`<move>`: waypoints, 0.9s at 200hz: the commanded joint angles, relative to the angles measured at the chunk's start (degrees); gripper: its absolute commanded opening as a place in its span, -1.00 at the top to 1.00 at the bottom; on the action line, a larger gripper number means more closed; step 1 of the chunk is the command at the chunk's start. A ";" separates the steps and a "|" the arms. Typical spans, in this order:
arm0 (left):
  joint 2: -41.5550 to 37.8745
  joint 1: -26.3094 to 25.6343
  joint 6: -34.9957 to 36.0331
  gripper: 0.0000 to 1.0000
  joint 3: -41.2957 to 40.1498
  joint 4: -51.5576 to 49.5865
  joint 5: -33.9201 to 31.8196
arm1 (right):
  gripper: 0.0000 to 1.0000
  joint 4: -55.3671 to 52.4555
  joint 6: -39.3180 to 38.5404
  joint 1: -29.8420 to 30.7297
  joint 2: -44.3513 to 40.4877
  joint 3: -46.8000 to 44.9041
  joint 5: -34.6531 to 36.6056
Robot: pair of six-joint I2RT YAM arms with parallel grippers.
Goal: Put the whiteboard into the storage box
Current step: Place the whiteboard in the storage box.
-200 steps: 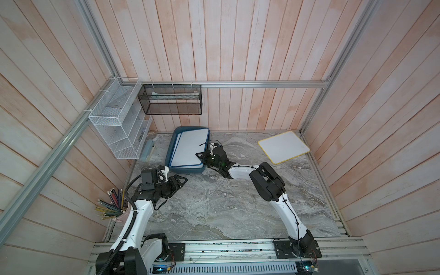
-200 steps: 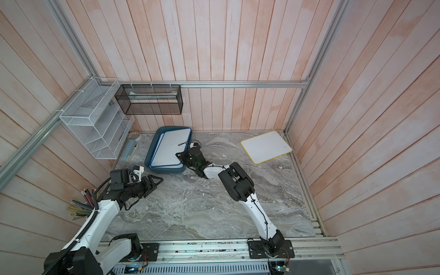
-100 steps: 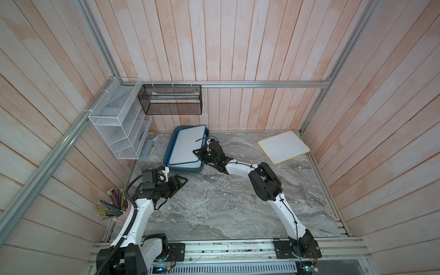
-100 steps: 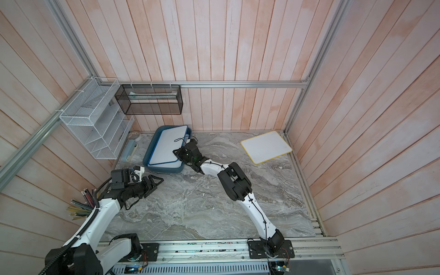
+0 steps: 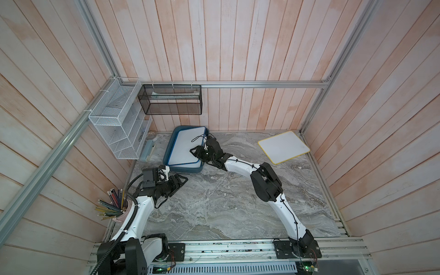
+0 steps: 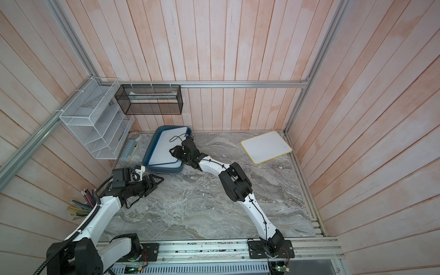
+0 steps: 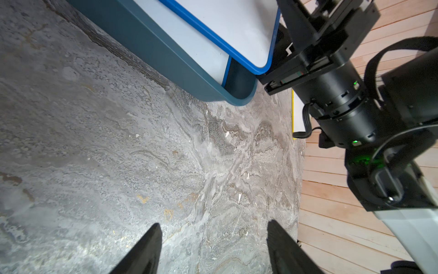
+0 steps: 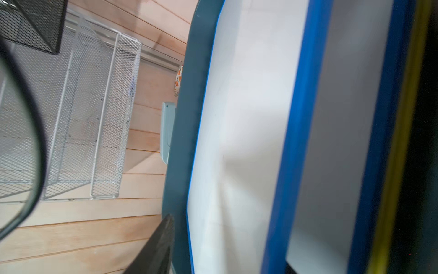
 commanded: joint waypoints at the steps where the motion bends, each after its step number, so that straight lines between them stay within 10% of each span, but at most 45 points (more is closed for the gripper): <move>1: 0.38 0.33 0.03 -0.44 2.02 1.30 0.78 | -0.01 -6.29 -7.53 -0.49 -6.20 -0.83 3.69; 89: 5.19 -1.71 -2.26 -0.44 4.28 4.54 -0.32 | 0.00 -2.60 -13.56 -3.94 -20.07 -18.93 6.35; 180: 16.03 -21.65 -2.78 -0.43 14.12 9.34 -16.12 | 0.03 -3.93 -23.95 -22.17 -40.19 -49.92 4.84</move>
